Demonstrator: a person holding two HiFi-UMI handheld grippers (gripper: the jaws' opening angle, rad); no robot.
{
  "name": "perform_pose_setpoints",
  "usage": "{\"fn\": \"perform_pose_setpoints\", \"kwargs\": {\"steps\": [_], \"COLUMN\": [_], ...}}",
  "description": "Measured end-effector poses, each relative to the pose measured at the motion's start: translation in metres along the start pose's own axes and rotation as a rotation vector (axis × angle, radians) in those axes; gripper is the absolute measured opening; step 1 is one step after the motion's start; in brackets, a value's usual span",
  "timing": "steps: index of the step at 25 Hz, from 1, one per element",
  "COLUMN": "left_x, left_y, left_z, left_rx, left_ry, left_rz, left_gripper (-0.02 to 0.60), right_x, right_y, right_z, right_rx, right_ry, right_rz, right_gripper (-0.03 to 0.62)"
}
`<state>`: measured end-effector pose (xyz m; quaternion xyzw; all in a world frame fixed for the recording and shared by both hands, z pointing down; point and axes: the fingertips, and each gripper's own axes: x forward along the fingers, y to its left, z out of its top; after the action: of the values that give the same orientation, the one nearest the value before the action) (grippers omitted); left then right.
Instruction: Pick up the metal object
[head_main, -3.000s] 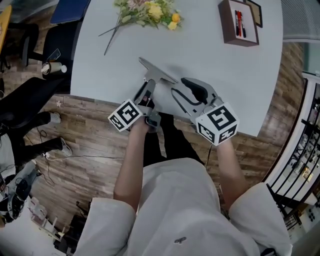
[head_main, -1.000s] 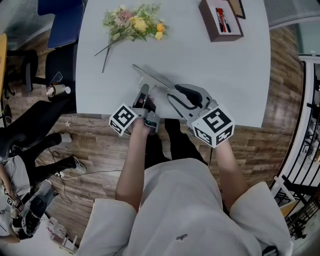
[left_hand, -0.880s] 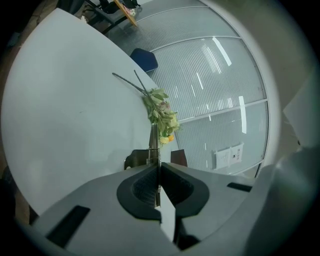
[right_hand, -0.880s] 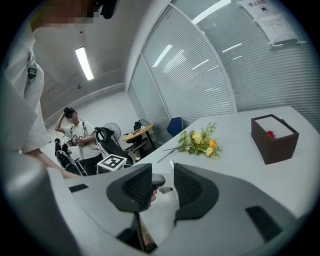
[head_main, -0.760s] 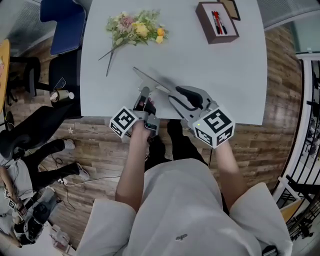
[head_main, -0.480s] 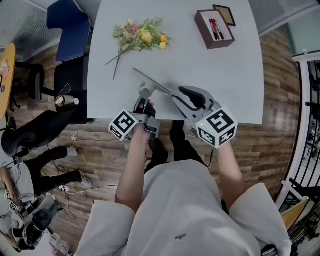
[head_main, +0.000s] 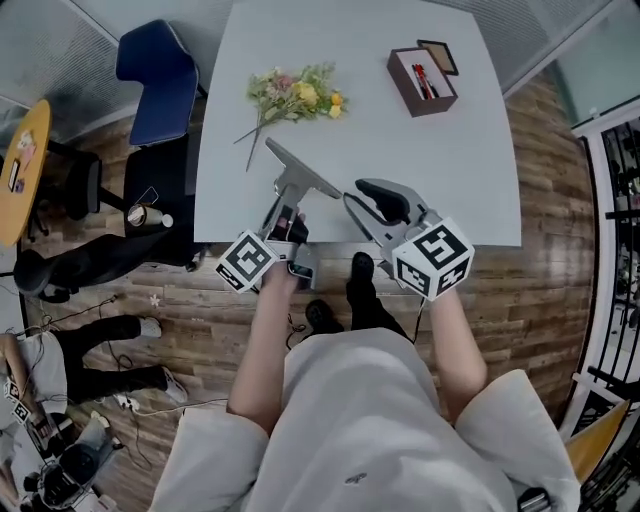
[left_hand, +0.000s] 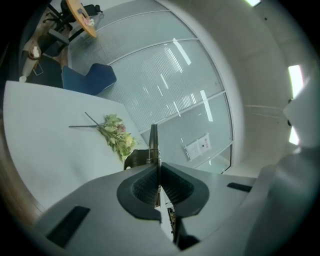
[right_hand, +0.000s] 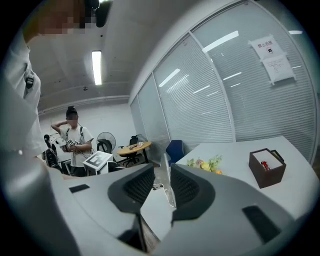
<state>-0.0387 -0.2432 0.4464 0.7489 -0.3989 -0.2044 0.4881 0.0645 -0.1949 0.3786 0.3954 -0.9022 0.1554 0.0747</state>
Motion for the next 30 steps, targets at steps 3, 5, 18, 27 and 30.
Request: {"fn": "perform_pose_setpoints", "kwargs": {"steps": [3, 5, 18, 27, 30], "left_x": [-0.014, -0.025, -0.092, -0.126, -0.135], "left_y": [-0.02, -0.03, -0.078, -0.095, -0.101], "left_z": [0.007, 0.01, 0.015, 0.017, 0.018], "left_rx": [0.061, 0.101, 0.377, 0.612, 0.656], "left_ry": [0.002, -0.003, 0.003, 0.023, 0.021], "left_rz": [-0.027, -0.039, -0.098, -0.088, -0.086], "left_gripper": [0.02, 0.02, 0.02, 0.02, 0.021], "right_x": [-0.005, -0.007, -0.008, -0.004, -0.004], "right_y": [0.018, 0.029, 0.1, 0.131, 0.138], "right_z": [0.009, 0.012, 0.019, 0.021, 0.022], "right_rx": [-0.006, -0.008, -0.054, -0.064, -0.069], "right_ry": [-0.032, -0.048, -0.082, -0.109, -0.115], "right_rz": [-0.01, -0.019, -0.013, -0.013, -0.017], "right_gripper": [0.104, 0.097, 0.066, 0.046, 0.039]}}
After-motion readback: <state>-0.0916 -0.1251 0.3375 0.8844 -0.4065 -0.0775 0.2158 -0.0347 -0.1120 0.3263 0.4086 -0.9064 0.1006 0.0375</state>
